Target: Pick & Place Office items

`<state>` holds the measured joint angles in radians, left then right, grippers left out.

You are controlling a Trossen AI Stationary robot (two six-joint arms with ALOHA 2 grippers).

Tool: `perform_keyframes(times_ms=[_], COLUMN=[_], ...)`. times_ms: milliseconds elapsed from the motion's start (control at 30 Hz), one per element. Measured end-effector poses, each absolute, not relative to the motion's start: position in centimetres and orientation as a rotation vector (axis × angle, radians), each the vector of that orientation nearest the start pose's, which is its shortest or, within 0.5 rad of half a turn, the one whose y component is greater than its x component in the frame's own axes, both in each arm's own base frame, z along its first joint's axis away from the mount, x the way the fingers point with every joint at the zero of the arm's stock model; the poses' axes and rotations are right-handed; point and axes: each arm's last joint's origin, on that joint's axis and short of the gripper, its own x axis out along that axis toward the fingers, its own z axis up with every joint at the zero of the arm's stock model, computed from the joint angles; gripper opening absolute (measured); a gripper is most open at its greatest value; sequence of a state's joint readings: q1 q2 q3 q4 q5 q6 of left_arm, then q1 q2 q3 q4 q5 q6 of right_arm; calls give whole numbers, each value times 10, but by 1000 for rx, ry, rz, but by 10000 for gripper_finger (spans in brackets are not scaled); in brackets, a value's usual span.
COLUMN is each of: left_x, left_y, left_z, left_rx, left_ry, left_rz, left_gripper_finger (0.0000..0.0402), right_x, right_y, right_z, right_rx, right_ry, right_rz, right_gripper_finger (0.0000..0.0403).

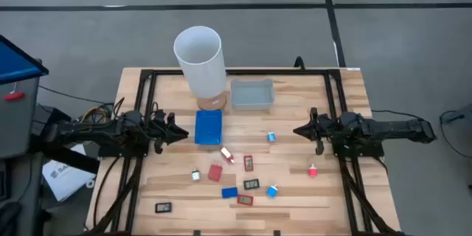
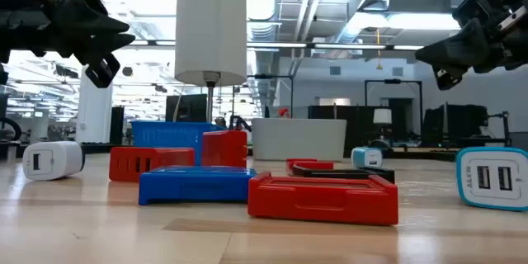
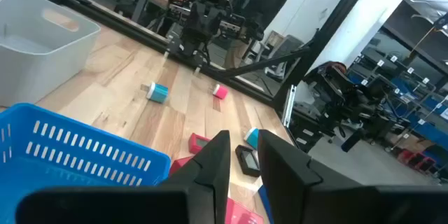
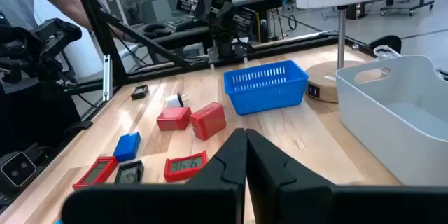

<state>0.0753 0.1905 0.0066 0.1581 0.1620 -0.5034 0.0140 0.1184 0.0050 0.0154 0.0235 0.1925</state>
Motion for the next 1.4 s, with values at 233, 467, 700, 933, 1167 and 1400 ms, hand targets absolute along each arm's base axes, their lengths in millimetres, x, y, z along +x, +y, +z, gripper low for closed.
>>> perform_keyframes(times_ms=[233, 467, 700, 933, 1167, 1400], left_x=[109, 109, 109, 109, 109, 109], left_y=[4, 4, 4, 4, 4, 4], left_z=[165, 165, 165, 165, 165, 166], left_rx=[-506, -506, -506, -506, -506, -505], left_ry=[47, 47, 47, 47, 47, 35], left_rz=[-79, -78, -79, -78, -78, -66], left_gripper_finger=[71, 71, 71, 71, 71, 71], right_x=[104, 104, 104, 104, 104, 104], right_y=[1, 1, 1, 1, 1, -5], right_z=[157, 157, 157, 157, 157, 159], right_rx=[191, 191, 191, 191, 191, -105], right_ry=[97, 97, 96, 97, 97, 86], right_rz=[-19, -19, -19, -19, -19, -114], right_gripper_finger=[0, 0, 0, 0, 0, 0])
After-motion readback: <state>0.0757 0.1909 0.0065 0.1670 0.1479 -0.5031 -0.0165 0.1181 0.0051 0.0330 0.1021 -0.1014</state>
